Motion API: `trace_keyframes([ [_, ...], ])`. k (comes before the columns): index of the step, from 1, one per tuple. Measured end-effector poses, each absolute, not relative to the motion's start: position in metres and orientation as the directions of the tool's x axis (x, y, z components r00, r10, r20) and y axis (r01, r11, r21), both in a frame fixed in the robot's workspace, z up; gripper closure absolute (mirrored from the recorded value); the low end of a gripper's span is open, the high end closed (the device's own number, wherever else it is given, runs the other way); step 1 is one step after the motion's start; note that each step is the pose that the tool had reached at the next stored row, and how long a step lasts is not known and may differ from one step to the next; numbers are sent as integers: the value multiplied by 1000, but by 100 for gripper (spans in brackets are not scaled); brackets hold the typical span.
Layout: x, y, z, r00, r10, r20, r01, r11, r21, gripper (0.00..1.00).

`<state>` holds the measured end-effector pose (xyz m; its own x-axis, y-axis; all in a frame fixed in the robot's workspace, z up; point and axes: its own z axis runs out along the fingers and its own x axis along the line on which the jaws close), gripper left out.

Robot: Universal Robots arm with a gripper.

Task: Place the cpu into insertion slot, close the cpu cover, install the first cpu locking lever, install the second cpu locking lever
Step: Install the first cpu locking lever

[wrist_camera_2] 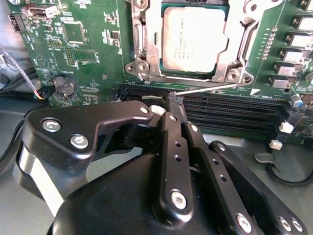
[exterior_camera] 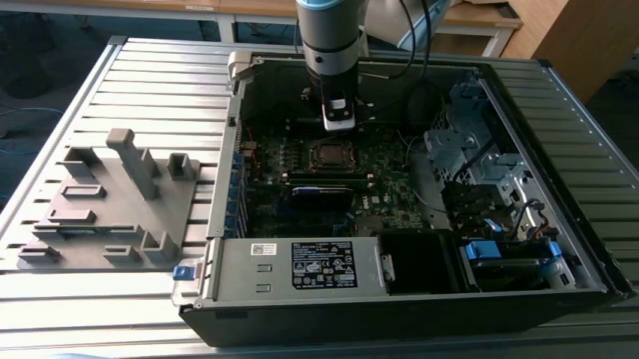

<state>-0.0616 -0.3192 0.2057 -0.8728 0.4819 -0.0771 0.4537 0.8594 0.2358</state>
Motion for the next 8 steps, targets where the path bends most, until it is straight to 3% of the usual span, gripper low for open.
trace_keyframes([
  [8, -61, -319, 202, -873, 481, -82, 454, 862, 226, 89],
])
